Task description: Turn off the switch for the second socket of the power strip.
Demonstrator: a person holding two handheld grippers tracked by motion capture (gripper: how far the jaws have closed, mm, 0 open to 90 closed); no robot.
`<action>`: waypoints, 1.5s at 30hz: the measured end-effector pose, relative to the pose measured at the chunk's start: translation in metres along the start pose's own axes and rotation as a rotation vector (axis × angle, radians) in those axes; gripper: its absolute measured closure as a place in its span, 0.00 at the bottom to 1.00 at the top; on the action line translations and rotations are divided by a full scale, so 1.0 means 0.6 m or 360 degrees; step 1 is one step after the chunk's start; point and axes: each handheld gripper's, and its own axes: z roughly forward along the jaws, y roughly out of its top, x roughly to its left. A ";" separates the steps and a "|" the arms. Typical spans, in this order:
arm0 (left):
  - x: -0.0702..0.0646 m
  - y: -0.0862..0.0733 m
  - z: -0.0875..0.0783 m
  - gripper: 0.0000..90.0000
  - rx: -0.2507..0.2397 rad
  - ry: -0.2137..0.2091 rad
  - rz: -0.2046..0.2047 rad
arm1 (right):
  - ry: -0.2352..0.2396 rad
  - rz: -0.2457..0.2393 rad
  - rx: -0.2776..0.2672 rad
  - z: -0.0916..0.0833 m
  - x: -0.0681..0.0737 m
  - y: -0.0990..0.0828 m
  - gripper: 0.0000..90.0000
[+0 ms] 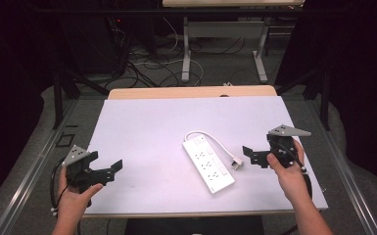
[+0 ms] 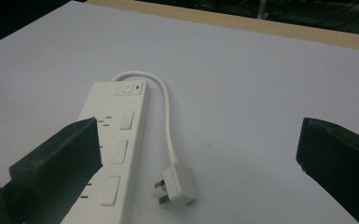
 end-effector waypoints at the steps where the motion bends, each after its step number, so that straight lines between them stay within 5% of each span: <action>1: 0.001 0.000 0.000 0.01 0.0000 0.0004 -0.0003 | -0.0005 0.0008 -0.0003 -0.002 -0.002 -0.001 0.00; 18: 0.011 -0.004 -0.003 0.01 -0.0020 0.0048 -0.0028 | -0.0120 0.0070 -0.0005 -0.033 -0.047 -0.026 0.00; 45: 0.023 -0.011 0.001 0.03 -0.0001 0.0061 -0.0069 | -0.0283 0.0202 0.0037 -0.017 -0.096 -0.104 0.01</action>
